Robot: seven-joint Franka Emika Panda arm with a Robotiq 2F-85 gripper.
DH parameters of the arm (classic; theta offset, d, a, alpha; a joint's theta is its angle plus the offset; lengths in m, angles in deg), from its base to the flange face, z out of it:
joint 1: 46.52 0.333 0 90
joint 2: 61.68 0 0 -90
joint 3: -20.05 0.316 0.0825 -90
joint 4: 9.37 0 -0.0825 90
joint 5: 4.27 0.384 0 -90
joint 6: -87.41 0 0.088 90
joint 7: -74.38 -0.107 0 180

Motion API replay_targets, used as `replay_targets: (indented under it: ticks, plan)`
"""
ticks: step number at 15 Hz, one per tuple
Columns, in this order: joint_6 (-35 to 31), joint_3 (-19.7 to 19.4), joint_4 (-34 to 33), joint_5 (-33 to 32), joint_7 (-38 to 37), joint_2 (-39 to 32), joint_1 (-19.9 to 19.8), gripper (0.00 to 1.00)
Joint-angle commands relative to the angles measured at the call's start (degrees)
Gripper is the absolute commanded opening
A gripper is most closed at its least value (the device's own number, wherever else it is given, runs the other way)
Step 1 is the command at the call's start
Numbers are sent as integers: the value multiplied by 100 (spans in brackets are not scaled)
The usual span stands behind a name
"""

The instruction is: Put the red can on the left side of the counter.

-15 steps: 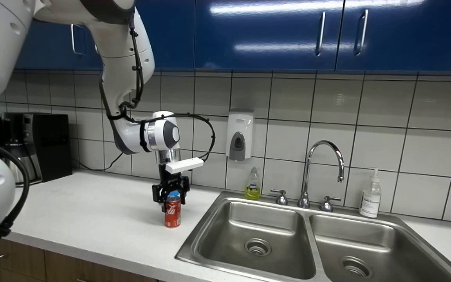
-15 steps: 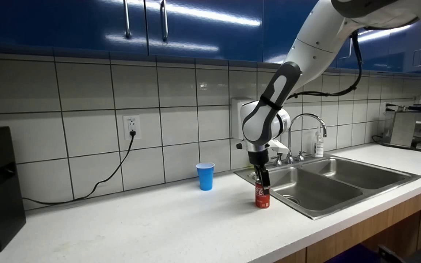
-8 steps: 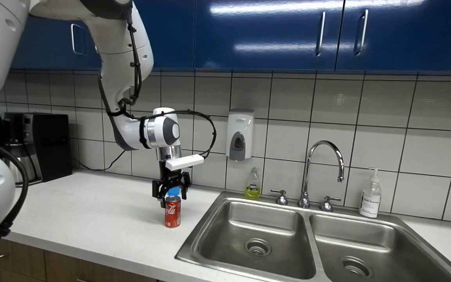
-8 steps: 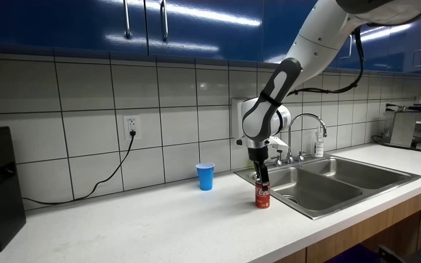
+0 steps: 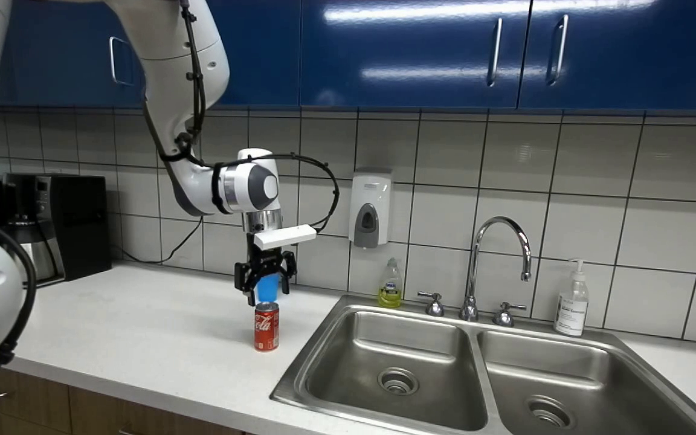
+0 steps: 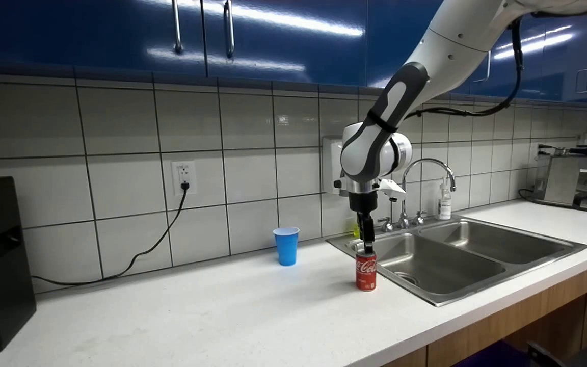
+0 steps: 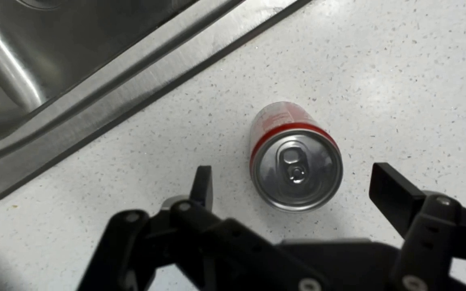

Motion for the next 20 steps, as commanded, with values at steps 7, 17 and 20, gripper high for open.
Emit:
replay_targets:
  ticks: [7,17,20]
  plan:
    - [8,-417,494,695,-1182,734,-122,100]
    - [14,-1153,979,461,-3087,1124,-465,100]
    - [-28,-1324,1177,319,-3372,1218,-564,100]
